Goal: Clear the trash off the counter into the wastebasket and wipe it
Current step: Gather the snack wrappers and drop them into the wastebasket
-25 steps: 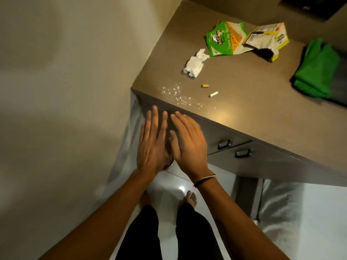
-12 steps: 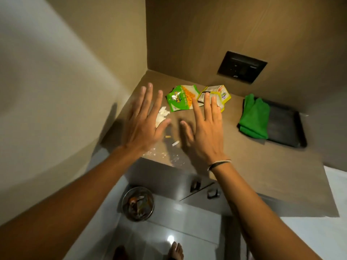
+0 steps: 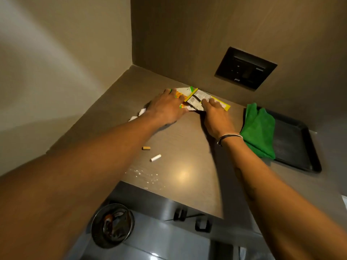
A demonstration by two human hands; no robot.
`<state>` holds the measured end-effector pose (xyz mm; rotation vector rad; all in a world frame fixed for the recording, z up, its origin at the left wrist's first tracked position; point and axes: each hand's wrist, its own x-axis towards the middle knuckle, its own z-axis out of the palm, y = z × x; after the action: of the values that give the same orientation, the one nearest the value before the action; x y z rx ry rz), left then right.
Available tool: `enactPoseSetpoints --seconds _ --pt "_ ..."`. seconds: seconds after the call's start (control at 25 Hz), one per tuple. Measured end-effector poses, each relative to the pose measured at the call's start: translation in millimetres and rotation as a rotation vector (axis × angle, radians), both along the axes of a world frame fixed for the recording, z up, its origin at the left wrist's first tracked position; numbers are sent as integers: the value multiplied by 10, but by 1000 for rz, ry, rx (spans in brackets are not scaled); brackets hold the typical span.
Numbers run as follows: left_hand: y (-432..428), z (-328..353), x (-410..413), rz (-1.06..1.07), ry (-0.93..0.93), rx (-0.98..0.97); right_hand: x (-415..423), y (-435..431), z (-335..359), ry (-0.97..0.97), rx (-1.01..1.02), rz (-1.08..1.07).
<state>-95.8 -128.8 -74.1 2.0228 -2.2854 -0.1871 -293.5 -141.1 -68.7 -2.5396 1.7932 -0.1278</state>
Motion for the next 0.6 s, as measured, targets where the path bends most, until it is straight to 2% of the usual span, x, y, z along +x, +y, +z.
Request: enactPoseSetpoints --seconds 0.08,0.2,0.28,0.36,0.4,0.48,0.6 --pt "94 153 -19 -7 -1 -9 -27 83 25 -41 -55 -45" --pt "300 495 -45 0 73 -145 24 376 242 -253 -188 -101" --pt "582 716 -38 -2 218 -319 133 740 462 -406 -352 -53" --pt "1080 787 33 31 395 -605 231 1257 616 -560 -525 63" --pt "1430 717 97 77 413 -744 294 1582 610 -645 -563 142" --pt "2200 385 272 156 414 -831 455 2298 423 -755 -516 282" --pt "3375 -276 562 286 355 -674 802 3308 -178 -749 -223 387"
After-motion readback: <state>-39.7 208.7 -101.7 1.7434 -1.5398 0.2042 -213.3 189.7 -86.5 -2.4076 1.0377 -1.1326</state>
